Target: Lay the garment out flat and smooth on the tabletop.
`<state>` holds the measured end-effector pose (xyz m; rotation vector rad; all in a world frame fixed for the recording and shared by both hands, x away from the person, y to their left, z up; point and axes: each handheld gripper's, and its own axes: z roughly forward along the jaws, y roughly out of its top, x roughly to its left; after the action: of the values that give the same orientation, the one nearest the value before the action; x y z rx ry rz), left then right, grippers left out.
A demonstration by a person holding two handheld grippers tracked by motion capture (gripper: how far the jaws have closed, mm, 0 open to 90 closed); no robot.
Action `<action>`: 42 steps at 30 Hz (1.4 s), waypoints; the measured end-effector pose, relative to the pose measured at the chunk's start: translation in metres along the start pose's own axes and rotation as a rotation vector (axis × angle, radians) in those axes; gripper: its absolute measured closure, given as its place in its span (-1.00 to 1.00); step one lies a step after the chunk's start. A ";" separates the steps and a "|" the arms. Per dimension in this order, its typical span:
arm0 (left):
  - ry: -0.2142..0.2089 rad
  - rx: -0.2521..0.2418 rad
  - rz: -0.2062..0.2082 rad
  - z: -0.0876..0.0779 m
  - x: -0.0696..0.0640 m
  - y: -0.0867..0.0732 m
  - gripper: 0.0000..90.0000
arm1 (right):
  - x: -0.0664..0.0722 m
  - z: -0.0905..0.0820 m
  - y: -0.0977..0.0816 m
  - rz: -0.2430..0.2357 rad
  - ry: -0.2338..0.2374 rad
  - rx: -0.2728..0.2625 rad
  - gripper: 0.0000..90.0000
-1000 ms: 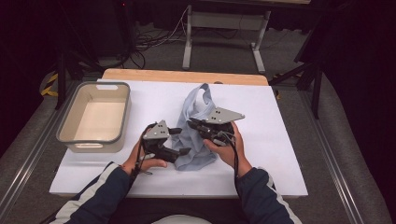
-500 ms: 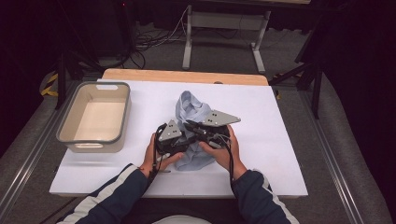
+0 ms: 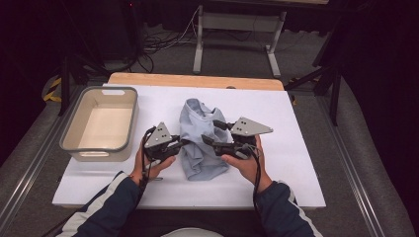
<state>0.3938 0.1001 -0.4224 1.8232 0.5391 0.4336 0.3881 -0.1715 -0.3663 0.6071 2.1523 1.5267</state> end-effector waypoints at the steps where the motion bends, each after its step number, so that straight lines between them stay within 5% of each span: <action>1: 0.006 0.009 0.006 -0.005 0.002 -0.002 0.87 | -0.001 -0.002 -0.002 -0.004 -0.006 0.005 -0.21; 7: 0.028 0.065 0.004 -0.032 0.006 -0.019 0.87 | -0.015 -0.012 -0.028 0.034 0.007 0.080 -0.39; 10: 0.044 0.095 0.007 -0.041 0.006 -0.029 0.87 | -0.019 -0.010 -0.048 0.095 0.024 0.135 -0.47; 15: 0.059 0.147 0.002 -0.053 0.008 -0.044 0.87 | -0.015 0.001 -0.083 0.128 0.054 0.298 -0.58; 18: 0.064 0.162 -0.001 -0.058 0.008 -0.049 0.87 | -0.013 0.006 -0.094 0.168 0.064 0.340 -0.52; 20: 0.060 0.167 -0.008 -0.060 0.008 -0.050 0.87 | -0.011 0.010 -0.097 0.158 0.020 0.382 -0.28; 26: 0.045 0.167 0.001 -0.057 0.006 -0.050 0.87 | -0.016 0.006 -0.099 0.167 -0.028 0.349 0.70; 28: 0.039 0.166 0.002 -0.055 0.004 -0.049 0.87 | -0.016 0.004 -0.096 0.159 -0.035 0.324 0.84; 32: 0.019 0.148 0.004 -0.049 0.003 -0.043 0.87 | -0.020 -0.006 -0.086 0.138 -0.079 0.284 0.88; 42: -0.038 0.058 0.067 -0.008 -0.001 0.006 0.87 | -0.050 -0.048 -0.024 0.042 -0.340 0.143 0.89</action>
<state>0.3896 0.1045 -0.4140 1.9055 0.4690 0.4316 0.3987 -0.2439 -0.3703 0.8948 2.0049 1.1941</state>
